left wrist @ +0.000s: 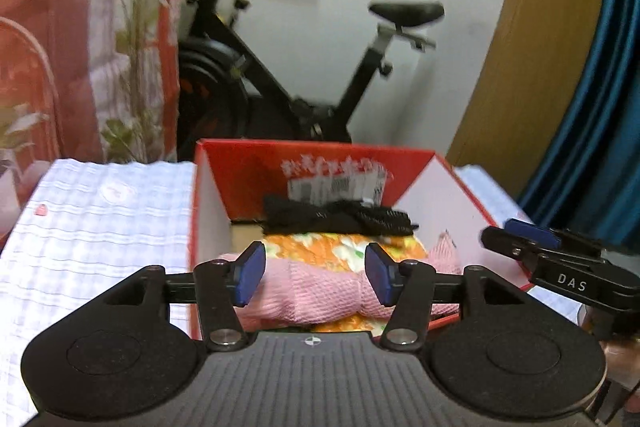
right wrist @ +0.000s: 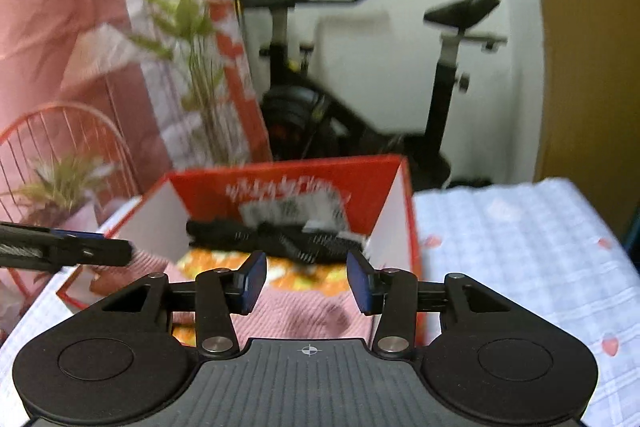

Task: Organize soft objects
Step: 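Carry the pink cloth over the red box and open the left tool, then lower the left tool onto the black eye mask and grasp it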

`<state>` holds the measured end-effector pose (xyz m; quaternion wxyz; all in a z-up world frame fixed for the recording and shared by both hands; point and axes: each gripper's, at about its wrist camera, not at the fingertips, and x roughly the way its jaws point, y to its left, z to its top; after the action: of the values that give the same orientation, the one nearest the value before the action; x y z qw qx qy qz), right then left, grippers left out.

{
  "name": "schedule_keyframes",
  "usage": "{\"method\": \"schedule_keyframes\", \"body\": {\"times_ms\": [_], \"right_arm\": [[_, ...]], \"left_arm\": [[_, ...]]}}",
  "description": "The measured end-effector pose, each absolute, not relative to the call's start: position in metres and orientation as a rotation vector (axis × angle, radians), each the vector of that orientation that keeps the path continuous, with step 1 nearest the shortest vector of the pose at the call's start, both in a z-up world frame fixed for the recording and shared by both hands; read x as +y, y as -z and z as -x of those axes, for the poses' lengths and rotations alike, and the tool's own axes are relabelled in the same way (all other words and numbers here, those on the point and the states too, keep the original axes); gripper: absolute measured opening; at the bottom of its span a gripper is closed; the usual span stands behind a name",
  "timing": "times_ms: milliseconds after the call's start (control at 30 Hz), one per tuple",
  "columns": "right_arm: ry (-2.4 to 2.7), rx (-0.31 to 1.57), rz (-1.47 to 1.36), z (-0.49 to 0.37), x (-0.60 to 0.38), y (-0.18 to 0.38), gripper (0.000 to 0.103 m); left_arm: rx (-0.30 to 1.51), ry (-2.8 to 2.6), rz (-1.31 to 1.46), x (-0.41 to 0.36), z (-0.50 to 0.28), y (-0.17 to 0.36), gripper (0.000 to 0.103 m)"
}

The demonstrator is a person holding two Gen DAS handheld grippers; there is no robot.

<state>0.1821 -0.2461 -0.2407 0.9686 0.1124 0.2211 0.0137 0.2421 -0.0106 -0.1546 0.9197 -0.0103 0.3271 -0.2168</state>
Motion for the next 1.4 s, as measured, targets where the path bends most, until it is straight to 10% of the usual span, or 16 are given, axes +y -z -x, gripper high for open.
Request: {"method": "schedule_keyframes", "body": {"times_ms": [1300,1400], "right_arm": [[-0.096,0.528,-0.187,-0.079,-0.200,0.358,0.052],[-0.095,0.524,-0.185,-0.077,-0.200,0.360,0.052]], "left_arm": [[0.931,0.416,0.230,0.005,-0.170,0.268,0.057],[0.931,0.405,0.270,0.005,-0.179,0.270,0.046]]}}
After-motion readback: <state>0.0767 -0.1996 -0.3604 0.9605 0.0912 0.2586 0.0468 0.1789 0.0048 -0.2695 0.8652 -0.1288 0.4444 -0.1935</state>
